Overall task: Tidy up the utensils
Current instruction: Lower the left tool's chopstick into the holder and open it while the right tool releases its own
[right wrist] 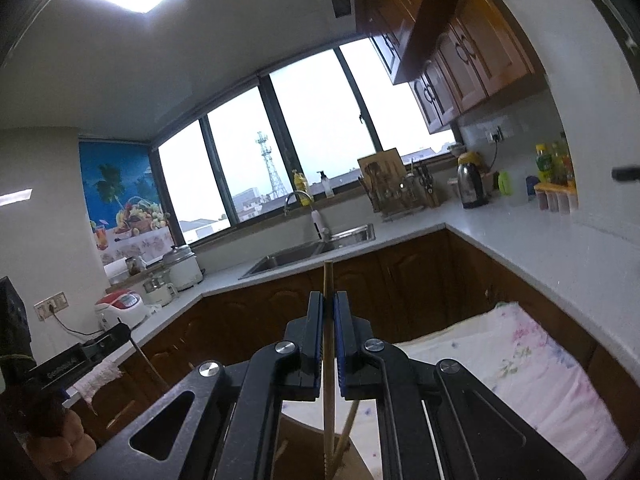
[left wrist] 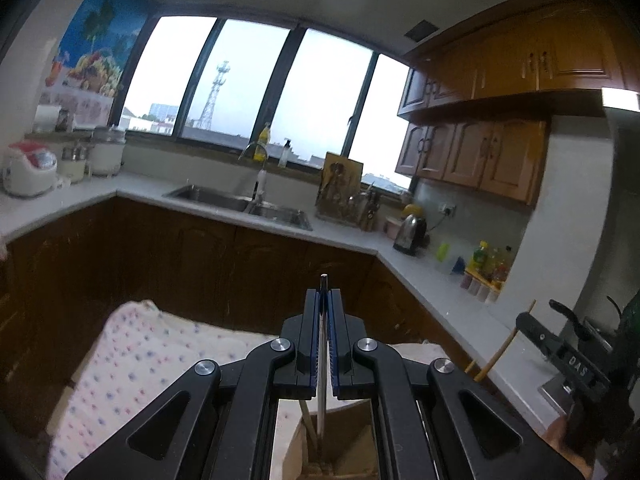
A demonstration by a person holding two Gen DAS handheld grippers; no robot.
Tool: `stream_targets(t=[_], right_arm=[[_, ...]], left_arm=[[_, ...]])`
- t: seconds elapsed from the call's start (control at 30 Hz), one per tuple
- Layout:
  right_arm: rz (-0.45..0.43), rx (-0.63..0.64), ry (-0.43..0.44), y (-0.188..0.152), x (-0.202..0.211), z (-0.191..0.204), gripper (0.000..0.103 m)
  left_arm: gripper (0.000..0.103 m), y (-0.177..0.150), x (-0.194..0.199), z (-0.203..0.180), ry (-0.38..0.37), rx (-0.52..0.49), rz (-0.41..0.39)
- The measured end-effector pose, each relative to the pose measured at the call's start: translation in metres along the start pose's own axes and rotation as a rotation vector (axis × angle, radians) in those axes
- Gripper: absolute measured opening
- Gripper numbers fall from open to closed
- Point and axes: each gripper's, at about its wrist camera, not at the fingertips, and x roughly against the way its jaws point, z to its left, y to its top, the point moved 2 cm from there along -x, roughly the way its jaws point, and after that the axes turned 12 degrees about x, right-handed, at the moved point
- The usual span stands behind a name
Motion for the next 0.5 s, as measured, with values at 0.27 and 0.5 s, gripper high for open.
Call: stream_targets(t=[0.27, 0.5], right_arm=[[0.06, -0.016, -0.004, -0.036, -0.015, -0.005, 0.005], [0.129, -0.025, 0.003, -0.049, -0.025, -0.007, 0.006]], left_arm=[[0.002, -0.045, -0.039, 0.005, 0.032, 0.022, 0.043], [0.002, -0.048, -0.061, 0.013, 0.052, 0.031, 0.096]])
